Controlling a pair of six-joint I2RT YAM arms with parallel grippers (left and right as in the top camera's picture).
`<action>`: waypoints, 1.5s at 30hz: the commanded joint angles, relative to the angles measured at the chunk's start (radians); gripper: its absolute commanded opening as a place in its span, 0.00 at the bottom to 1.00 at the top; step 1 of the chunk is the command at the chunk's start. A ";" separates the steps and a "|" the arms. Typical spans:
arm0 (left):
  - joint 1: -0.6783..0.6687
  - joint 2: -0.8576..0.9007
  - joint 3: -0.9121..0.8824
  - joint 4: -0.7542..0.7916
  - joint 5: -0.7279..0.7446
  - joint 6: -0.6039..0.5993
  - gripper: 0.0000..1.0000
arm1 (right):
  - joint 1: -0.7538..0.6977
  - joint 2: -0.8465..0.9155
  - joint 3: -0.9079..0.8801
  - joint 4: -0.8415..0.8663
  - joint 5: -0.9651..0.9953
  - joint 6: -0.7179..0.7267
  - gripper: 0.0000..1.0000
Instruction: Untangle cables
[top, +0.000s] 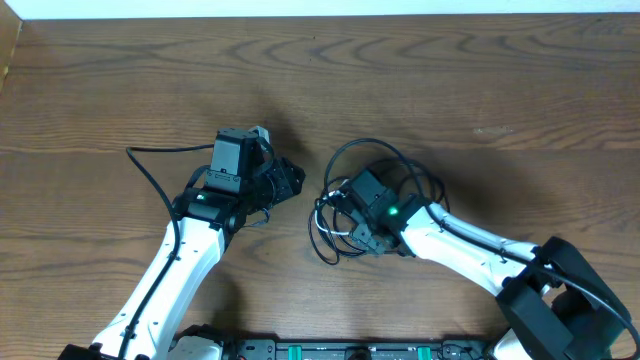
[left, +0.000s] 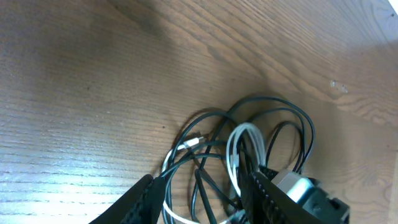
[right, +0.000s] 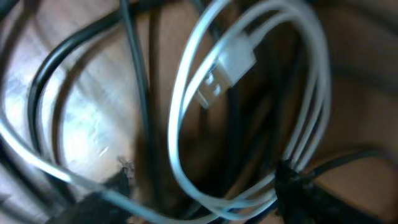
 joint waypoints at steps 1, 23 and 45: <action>0.004 -0.011 0.010 -0.012 -0.010 0.002 0.47 | 0.023 0.005 -0.002 0.026 0.148 0.010 0.51; 0.004 -0.011 0.010 -0.042 -0.059 0.002 0.68 | 0.025 -0.451 0.035 -0.145 0.106 0.288 0.01; 0.004 -0.011 0.010 -0.068 -0.059 0.002 0.84 | 0.024 -0.557 0.035 -0.220 0.041 0.534 0.03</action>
